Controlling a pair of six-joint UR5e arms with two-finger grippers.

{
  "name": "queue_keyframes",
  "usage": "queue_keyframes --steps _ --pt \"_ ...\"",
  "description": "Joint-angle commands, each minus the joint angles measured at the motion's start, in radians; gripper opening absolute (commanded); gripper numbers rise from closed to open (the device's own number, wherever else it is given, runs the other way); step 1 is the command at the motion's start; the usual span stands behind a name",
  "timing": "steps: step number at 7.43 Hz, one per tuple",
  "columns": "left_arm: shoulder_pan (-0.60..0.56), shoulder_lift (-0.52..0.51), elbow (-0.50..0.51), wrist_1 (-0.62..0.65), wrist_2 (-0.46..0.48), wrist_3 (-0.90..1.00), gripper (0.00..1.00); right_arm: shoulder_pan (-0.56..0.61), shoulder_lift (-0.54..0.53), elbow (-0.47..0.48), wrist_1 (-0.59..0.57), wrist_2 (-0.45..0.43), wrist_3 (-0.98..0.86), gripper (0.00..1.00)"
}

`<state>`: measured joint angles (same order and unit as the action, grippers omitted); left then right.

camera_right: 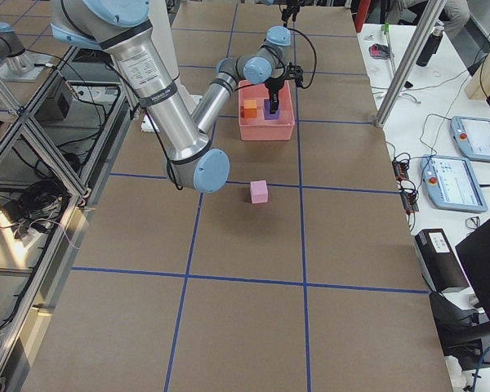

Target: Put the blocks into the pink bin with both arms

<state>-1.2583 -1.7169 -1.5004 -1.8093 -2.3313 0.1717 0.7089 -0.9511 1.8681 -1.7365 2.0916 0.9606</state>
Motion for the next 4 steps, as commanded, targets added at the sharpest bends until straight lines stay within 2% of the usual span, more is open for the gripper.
queue_keyframes --steps 1,4 --pt "0.000 0.011 0.014 -0.027 0.000 -0.003 1.00 -0.054 0.089 -0.114 0.025 -0.053 0.036 0.00" --pt "0.002 0.037 0.012 -0.041 0.000 -0.011 1.00 -0.081 0.097 -0.129 0.026 -0.056 0.036 0.00"
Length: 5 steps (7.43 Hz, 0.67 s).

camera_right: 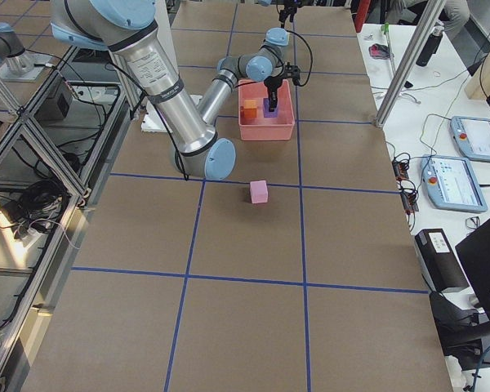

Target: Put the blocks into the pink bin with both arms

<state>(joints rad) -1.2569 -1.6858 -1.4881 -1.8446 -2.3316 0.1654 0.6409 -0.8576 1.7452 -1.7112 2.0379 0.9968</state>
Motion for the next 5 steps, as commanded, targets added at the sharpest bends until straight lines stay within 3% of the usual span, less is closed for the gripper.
queue_keyframes --steps 1,3,4,5 --pt "0.002 0.006 0.002 -0.005 0.000 -0.006 1.00 -0.017 0.005 -0.006 0.001 -0.002 0.002 0.00" --pt "0.005 0.011 0.041 -0.087 0.002 -0.065 1.00 -0.021 0.006 -0.006 0.004 -0.002 0.002 0.00" --pt "0.007 0.011 0.101 -0.191 0.002 -0.119 1.00 -0.020 0.006 -0.006 0.005 -0.002 0.008 0.11" --pt "0.008 0.011 0.132 -0.238 0.002 -0.142 1.00 -0.027 0.005 -0.007 0.025 -0.002 0.046 0.31"
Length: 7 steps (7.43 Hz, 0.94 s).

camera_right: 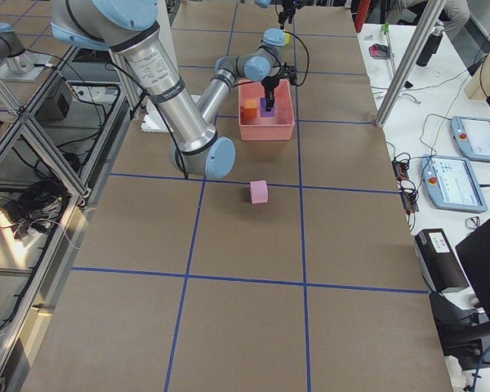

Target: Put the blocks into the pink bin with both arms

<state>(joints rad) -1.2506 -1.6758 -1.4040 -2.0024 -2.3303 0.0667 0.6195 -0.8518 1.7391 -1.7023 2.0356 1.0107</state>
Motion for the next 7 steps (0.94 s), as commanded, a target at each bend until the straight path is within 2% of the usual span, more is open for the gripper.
queue_keyframes --steps 1,4,5,6,7 --pt "0.002 0.001 0.048 -0.081 0.000 -0.051 1.00 -0.007 -0.001 -0.003 0.029 0.000 0.037 0.39" --pt "0.002 0.001 0.034 -0.085 -0.001 -0.085 1.00 -0.007 -0.004 -0.001 0.029 0.000 0.035 0.39" --pt "0.003 0.002 0.033 -0.093 -0.003 -0.099 1.00 -0.007 -0.007 -0.001 0.029 0.000 0.035 0.51" --pt "0.005 0.008 0.036 -0.102 -0.001 -0.099 1.00 -0.007 -0.007 -0.001 0.029 0.000 0.035 0.86" --pt "0.005 0.016 0.034 -0.117 -0.003 -0.100 1.00 -0.007 -0.006 0.000 0.029 0.000 0.037 0.98"
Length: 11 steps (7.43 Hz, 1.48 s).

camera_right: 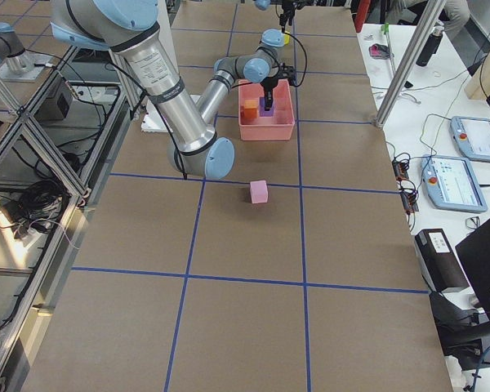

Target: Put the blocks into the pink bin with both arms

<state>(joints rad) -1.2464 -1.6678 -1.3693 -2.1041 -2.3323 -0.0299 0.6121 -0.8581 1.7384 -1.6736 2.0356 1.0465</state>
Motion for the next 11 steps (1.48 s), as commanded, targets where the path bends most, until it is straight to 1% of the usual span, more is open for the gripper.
queue_keyframes --steps 1,7,11 --pt "0.002 0.008 -0.001 -0.031 -0.001 -0.025 1.00 0.000 0.001 0.003 0.000 0.000 0.001 0.99" --pt "0.068 0.036 0.001 -0.086 -0.001 -0.056 1.00 0.000 -0.004 0.009 0.000 0.000 0.001 0.99" --pt "0.093 0.036 0.007 -0.085 0.007 -0.065 1.00 0.000 -0.007 0.010 0.000 0.002 0.001 0.99"
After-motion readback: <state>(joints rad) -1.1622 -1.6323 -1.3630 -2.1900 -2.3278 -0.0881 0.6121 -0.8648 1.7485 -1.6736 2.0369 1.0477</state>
